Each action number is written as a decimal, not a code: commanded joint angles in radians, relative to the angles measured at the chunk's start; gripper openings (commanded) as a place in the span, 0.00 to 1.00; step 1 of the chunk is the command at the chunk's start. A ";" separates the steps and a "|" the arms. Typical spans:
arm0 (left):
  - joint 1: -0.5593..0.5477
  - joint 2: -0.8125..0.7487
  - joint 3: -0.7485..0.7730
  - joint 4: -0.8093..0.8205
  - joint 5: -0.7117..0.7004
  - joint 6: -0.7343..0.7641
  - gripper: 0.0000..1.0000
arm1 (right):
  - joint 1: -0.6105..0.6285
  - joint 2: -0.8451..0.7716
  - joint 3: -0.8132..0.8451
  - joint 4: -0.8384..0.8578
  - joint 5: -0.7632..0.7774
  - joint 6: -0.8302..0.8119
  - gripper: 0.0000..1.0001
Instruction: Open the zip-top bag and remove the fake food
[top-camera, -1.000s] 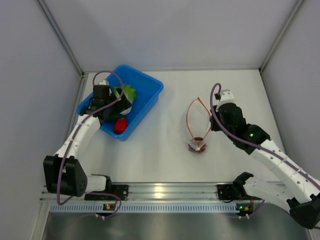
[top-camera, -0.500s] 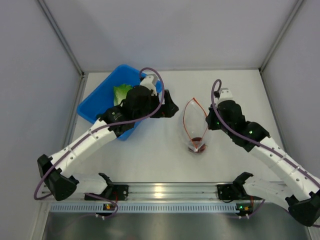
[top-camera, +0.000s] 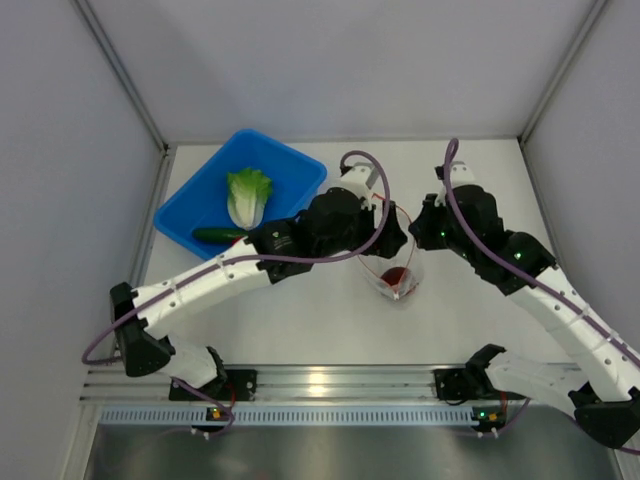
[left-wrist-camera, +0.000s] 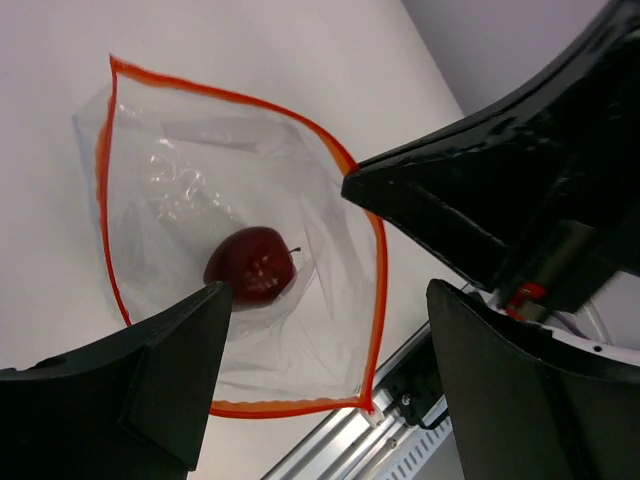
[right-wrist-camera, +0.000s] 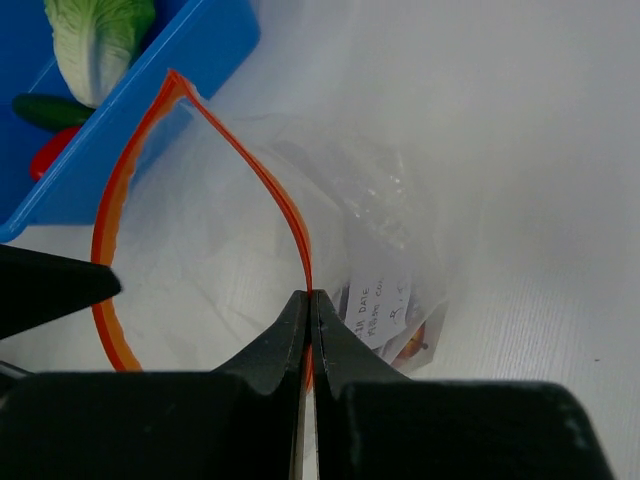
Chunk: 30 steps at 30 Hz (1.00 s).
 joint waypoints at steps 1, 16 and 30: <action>-0.021 0.056 0.019 0.023 -0.067 -0.015 0.84 | -0.012 -0.016 0.065 -0.050 -0.001 0.013 0.00; -0.040 0.237 -0.041 0.127 -0.082 -0.101 0.54 | -0.012 -0.130 -0.001 -0.057 0.019 0.053 0.00; -0.063 0.453 0.017 0.131 0.027 -0.066 0.69 | -0.012 -0.240 -0.154 -0.031 0.039 0.054 0.00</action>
